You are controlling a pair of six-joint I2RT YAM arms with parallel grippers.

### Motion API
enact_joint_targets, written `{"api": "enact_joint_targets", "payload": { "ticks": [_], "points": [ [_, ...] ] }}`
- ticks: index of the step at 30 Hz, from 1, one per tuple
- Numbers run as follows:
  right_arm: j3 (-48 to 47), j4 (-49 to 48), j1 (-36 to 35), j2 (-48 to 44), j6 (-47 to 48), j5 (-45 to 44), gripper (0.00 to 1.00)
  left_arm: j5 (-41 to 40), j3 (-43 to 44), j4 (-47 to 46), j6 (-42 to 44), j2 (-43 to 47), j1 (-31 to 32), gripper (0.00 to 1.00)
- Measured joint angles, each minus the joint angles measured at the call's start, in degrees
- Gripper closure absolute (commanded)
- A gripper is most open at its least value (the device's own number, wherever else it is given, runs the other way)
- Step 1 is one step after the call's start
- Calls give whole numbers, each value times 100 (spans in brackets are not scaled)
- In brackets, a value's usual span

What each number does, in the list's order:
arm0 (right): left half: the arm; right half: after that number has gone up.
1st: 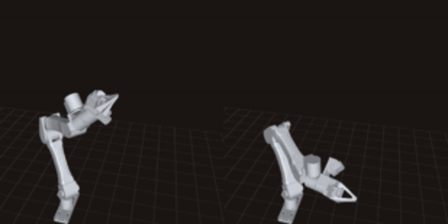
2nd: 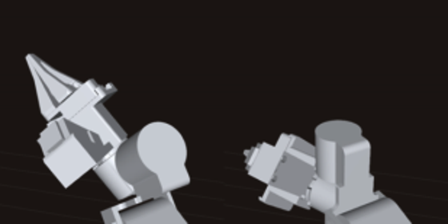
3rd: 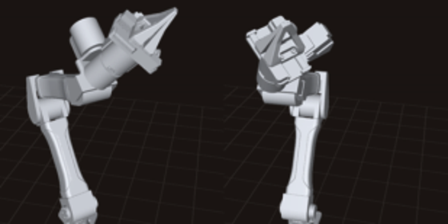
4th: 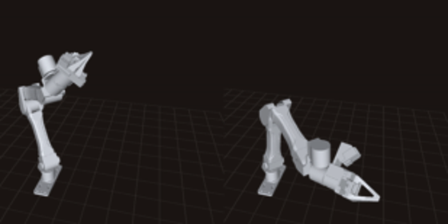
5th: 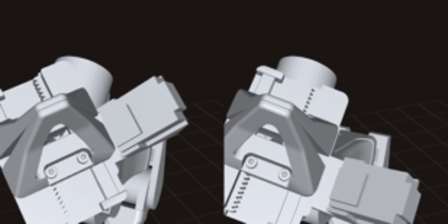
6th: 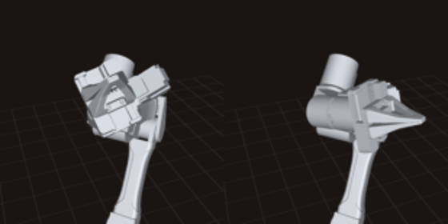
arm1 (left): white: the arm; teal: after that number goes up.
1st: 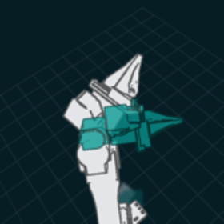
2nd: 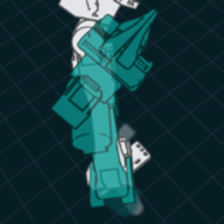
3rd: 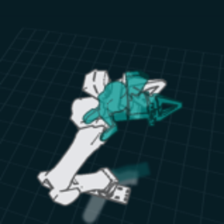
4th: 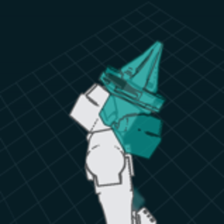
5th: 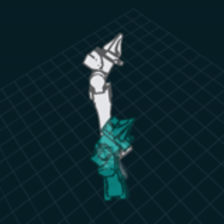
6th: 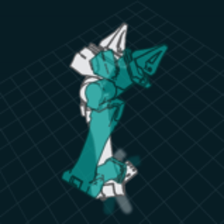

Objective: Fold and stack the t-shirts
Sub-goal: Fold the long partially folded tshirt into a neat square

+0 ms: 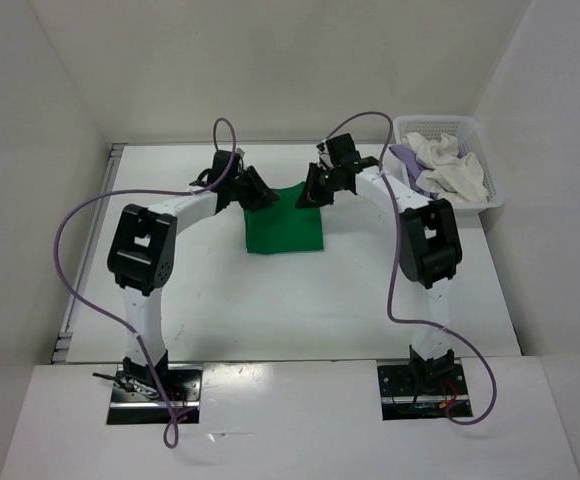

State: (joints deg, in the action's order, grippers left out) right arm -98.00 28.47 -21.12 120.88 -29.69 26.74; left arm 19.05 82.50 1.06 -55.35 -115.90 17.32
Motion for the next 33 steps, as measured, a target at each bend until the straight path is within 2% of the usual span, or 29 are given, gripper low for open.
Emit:
{"api": "enact_joint_targets", "payload": {
  "ticks": [6, 11, 15, 17, 25, 27, 30, 33],
  "points": [
    [1207, -343, 2, -522, -2, -70, 97, 195, 275, 17, -85, -979, -476, 58],
    [2050, -409, 48, -509, -7, -205, 100, 177, 365, -70, -26, -986, -713, 48],
    [2210, -444, 111, -494, 0, -262, 100, 188, 175, -195, -22, -828, -798, 36],
    [2210, -494, 129, -494, 0, -269, 100, 177, -120, -199, -2, -518, -844, 33],
    [2221, -474, 146, -756, 63, -299, 75, -149, -1121, -146, 437, 1217, -1062, 33],
    [2262, -481, 146, -1021, 70, -299, 73, -341, -1338, -142, 595, 1596, -1147, 33],
    [2356, -476, 146, -1534, 76, -286, 70, -514, -1368, -133, 811, 1628, -1248, 33],
    [2448, -435, 177, -2006, 83, -264, 66, -520, -1364, -96, 1001, 1268, -1279, 36]
  ]
}}
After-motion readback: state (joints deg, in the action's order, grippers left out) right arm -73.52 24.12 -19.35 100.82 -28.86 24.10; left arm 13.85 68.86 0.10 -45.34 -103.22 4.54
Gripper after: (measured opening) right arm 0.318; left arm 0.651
